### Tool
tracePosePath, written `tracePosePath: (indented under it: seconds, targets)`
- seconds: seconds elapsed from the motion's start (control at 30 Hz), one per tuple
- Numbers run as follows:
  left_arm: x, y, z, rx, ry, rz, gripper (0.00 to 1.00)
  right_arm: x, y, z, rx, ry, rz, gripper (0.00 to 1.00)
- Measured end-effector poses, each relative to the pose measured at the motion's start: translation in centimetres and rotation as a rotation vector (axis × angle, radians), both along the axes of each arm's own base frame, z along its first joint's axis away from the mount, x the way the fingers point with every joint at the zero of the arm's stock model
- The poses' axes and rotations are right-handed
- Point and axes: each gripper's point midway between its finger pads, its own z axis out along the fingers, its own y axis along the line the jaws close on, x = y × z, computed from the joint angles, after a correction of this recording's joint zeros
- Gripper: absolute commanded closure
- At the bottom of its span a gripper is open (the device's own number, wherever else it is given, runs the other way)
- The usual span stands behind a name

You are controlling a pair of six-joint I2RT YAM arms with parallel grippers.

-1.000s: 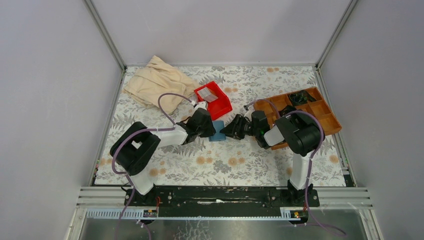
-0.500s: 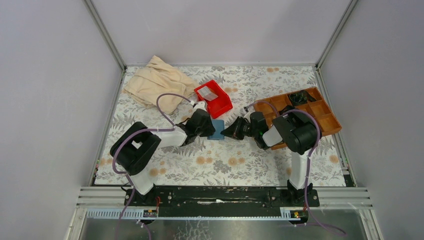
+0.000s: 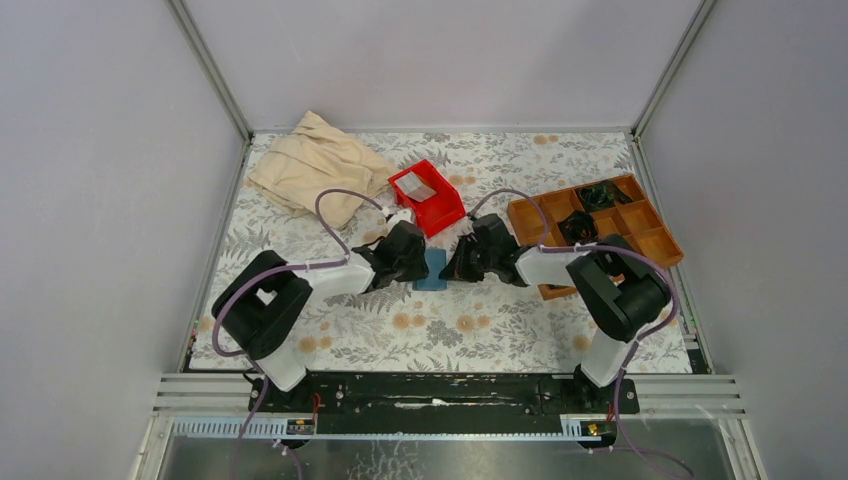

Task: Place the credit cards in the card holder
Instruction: Turn over the card holder at the center of the board.

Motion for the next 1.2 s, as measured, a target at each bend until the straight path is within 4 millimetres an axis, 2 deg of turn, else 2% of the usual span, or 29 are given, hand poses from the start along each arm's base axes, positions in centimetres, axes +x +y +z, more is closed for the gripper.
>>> tracePosePath:
  seconds: [0.3, 0.47, 0.73, 0.93, 1.07, 1.13, 1.2]
  targets:
    - [-4.7, -0.8, 1.2, 0.028, 0.145, -0.06, 0.48, -3.3, -2.2, 2.2, -0.297, -0.034, 0.135, 1.0]
    - [-6.6, 0.4, 2.5, 0.052, 0.179, -0.056, 0.45, -1.9, -4.7, 5.1, -0.418, -0.131, 0.094, 1.0]
    - [-6.7, 2.9, 7.4, -0.015, 0.032, 0.035, 0.45, -0.2, -9.5, 8.6, -0.669, -0.241, 0.052, 1.0]
    - [-8.0, 5.9, 7.8, -0.016, -0.01, 0.11, 0.45, 0.8, -12.5, 11.4, -0.886, -0.322, 0.039, 1.0]
    - [-8.7, 7.4, 8.0, -0.006, -0.023, 0.148, 0.45, 0.8, -11.7, 12.7, -1.024, -0.389, 0.076, 1.0]
    - [-8.8, 7.9, 8.2, -0.009, -0.03, 0.163, 0.45, 0.6, -10.4, 12.1, -1.093, -0.409, 0.12, 1.0]
    - [-9.0, 8.3, 8.5, -0.013, -0.036, 0.18, 0.45, 0.1, -8.7, 10.6, -1.172, -0.421, 0.182, 1.0]
